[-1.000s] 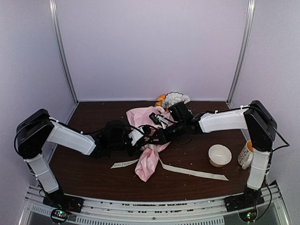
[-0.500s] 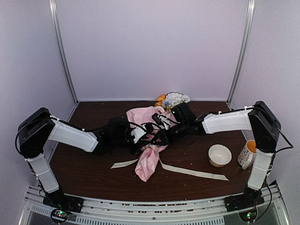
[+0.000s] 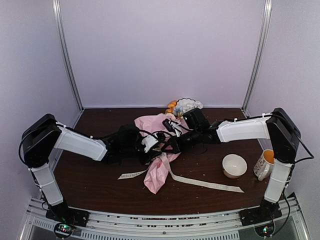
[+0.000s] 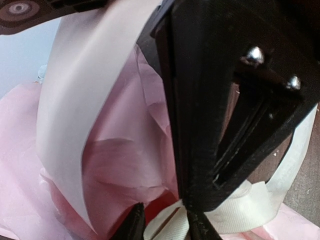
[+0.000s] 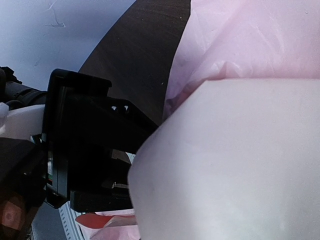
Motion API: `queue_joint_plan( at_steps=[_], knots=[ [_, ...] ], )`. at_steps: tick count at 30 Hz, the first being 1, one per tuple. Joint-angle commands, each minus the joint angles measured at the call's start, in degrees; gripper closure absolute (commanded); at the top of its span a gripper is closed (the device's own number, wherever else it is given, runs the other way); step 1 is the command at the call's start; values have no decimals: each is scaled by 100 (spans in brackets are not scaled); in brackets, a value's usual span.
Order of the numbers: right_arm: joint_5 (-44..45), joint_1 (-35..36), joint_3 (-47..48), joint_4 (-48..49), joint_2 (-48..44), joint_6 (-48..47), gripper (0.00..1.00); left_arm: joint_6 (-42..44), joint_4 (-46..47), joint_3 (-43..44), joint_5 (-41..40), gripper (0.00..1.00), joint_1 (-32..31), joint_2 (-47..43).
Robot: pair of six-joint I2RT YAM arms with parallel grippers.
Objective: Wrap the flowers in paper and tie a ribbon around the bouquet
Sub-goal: Cross the half-tied ribbon over the folded bouquet.
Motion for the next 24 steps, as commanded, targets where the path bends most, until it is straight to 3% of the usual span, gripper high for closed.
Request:
queue_joint_plan(
  at_steps=[1, 8, 15, 17, 20, 24],
  knots=[
    [-225, 13, -100, 126, -224, 57, 100, -22, -110, 224, -78, 66, -16, 136],
    [-536, 79, -153, 247, -315, 114, 100, -19, -213, 309, -132, 69, -16, 183],
    [-687, 96, -216, 197, -267, 72, 100, -25, -149, 211, -4, 100, -18, 84],
    [-733, 88, -170, 36, -280, -53, 100, -50, -121, 196, -39, 100, -16, 78],
    [-438, -32, -230, -27, -431, -93, 88, -61, -72, 146, -66, 100, -16, 41],
    [-194, -273, -425, 321, -616, 176, 80, -110, 148, -34, -158, 100, -17, -87]
  ],
)
